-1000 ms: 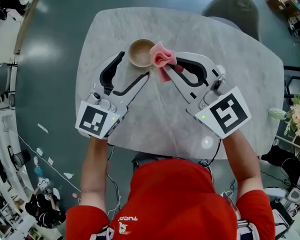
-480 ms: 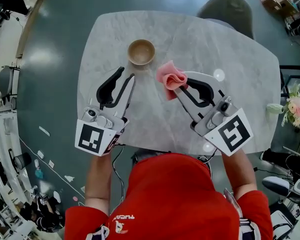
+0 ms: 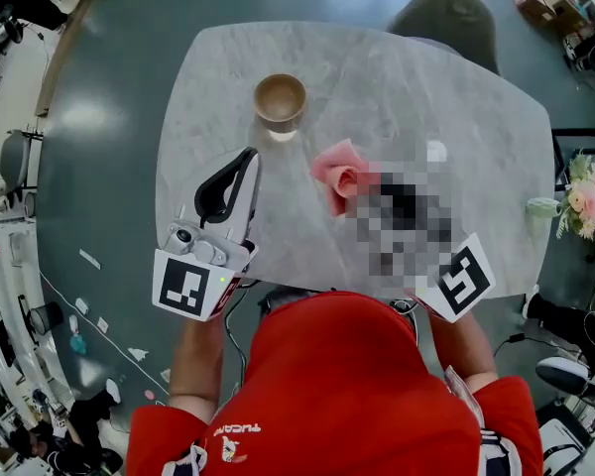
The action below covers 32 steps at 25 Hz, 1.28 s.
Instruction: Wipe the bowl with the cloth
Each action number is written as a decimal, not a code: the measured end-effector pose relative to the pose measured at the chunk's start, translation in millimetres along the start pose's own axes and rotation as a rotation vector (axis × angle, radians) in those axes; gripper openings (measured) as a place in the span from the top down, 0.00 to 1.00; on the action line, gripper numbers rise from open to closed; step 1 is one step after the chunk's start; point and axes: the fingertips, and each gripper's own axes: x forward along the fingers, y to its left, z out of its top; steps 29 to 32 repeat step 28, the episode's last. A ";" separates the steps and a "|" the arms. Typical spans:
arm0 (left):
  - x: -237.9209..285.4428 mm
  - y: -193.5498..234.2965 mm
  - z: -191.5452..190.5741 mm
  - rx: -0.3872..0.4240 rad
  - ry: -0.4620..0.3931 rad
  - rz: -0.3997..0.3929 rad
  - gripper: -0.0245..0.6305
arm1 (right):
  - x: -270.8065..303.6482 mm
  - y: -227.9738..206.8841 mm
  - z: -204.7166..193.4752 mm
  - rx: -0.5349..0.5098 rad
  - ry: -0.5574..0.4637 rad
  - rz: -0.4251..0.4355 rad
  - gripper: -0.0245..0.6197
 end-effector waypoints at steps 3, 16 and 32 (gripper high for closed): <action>-6.3 -5.4 2.0 -0.016 -0.003 -0.005 0.95 | -5.9 8.1 0.5 0.005 -0.001 -0.002 0.93; -22.3 -27.9 2.1 -0.032 -0.003 -0.026 0.96 | -22.5 28.5 -10.0 0.003 0.028 0.001 0.93; -22.2 -36.8 5.1 -0.022 -0.017 -0.052 0.96 | -24.3 33.2 -11.4 0.006 0.024 0.010 0.93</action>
